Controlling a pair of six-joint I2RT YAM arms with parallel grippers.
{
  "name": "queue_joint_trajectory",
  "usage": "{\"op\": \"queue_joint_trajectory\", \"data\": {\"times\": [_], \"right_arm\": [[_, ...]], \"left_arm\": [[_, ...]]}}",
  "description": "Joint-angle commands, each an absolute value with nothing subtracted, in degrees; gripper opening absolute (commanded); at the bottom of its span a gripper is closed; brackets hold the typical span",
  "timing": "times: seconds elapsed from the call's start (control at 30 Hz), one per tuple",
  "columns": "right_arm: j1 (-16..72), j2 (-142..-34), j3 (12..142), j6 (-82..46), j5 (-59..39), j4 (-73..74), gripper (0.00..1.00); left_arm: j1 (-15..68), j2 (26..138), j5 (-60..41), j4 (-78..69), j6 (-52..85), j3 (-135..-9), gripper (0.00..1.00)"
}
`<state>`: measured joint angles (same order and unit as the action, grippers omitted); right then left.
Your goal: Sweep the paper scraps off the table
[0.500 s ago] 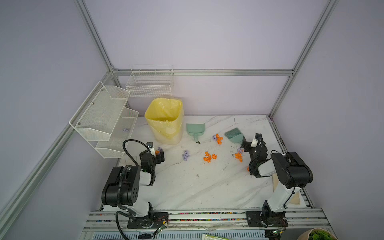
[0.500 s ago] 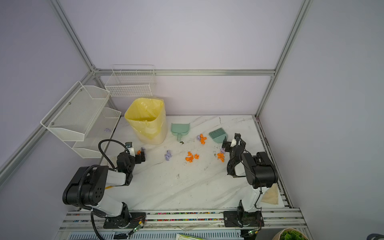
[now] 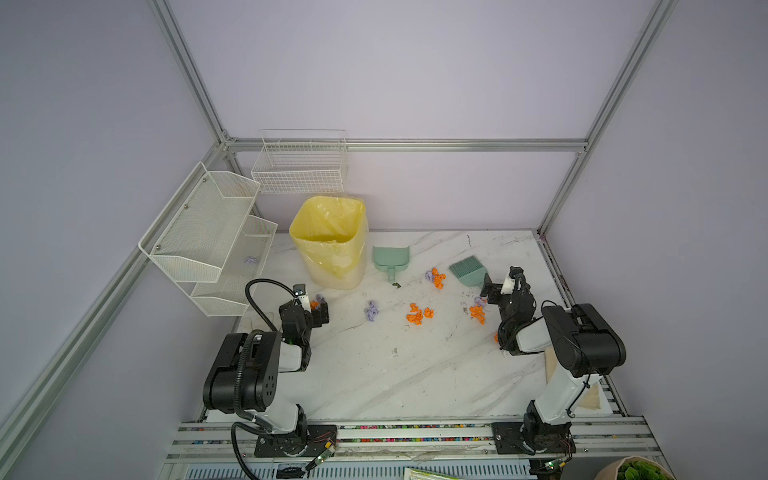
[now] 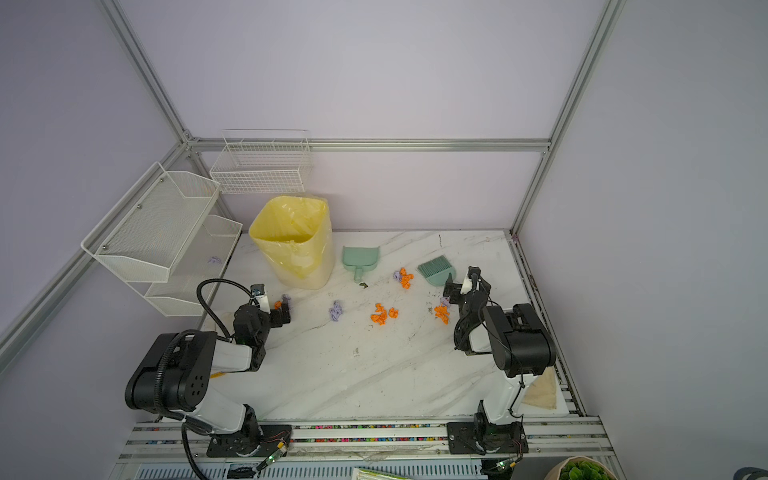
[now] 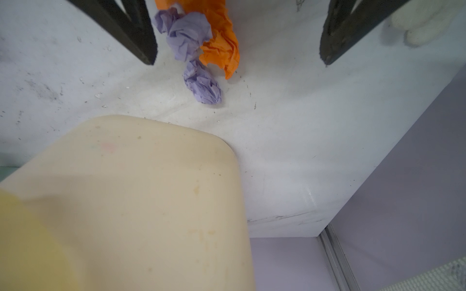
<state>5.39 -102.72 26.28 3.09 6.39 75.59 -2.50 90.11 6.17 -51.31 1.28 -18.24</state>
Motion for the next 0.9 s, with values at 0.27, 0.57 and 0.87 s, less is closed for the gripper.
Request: {"op": "queue_joint_trajectory", "data": {"times": [0.27, 0.57, 0.87], "right_arm": [[5.2, -102.2, 27.1, 3.0, 6.8, 76.2, 0.97], [5.2, -100.2, 25.9, 2.0, 11.2, 76.7, 0.97], [5.2, -93.9, 31.9, -2.0, 19.4, 59.2, 0.97]], "left_arm": [[-2.3, 89.5, 6.0, -53.2, 1.0, -21.7, 1.0], [-2.1, 83.0, 10.9, -50.4, 2.5, -20.6, 1.0], [5.6, 63.1, 20.0, -30.0, 7.2, -26.8, 1.0]]}}
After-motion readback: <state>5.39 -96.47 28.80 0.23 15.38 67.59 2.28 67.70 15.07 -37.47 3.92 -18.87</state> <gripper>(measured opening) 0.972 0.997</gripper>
